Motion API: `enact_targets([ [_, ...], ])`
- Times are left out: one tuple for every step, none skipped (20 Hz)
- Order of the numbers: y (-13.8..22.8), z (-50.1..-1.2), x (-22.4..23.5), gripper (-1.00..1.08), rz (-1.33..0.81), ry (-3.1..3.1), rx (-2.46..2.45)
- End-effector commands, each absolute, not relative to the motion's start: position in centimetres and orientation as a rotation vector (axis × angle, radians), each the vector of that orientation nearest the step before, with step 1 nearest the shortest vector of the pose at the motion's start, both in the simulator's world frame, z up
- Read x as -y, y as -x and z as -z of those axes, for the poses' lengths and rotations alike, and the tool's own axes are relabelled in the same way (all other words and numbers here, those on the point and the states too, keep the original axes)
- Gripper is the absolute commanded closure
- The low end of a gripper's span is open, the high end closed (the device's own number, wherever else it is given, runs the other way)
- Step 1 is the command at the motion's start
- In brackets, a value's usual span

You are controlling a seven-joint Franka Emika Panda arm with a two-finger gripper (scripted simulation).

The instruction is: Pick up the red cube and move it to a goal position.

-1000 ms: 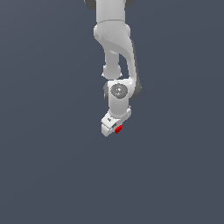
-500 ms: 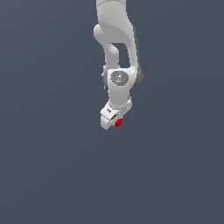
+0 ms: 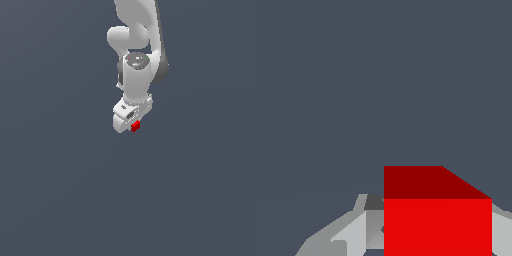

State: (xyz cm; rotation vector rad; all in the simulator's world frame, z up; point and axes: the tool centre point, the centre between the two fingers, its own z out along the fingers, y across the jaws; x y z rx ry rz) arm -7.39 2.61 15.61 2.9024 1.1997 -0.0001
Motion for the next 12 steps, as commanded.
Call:
enact_targets([
  [7.8,-17.2,-2.6,1.08,0.001,-2.903,-1.200],
  [7.9,-17.7,-2.6,1.08,0.000,-2.903,-1.200],
  [8.0,-18.2,-2.6,1.08,0.000,-2.903,-1.200],
  [8.1,-18.6,-2.6,1.08,0.000,-2.903,-1.200],
  [8.2,-19.0,-2.6,1.08,0.000,-2.903,-1.200],
  [8.3,-19.3,-2.5,1.08,0.000,-2.904,-1.200],
  [8.3,-19.6,-2.5,1.08,0.000,-2.904,-1.200],
  [8.3,-19.8,-2.5,1.08,0.000,-2.904,-1.200],
  [8.3,-20.0,-2.5,1.08,0.000,-2.904,-1.200],
  [8.4,-20.1,-2.5,1.08,0.000,-2.904,-1.200],
  [8.3,-20.2,-2.5,1.08,0.000,-2.904,-1.200],
  [8.3,-20.2,-2.5,1.08,0.000,-2.904,-1.199],
])
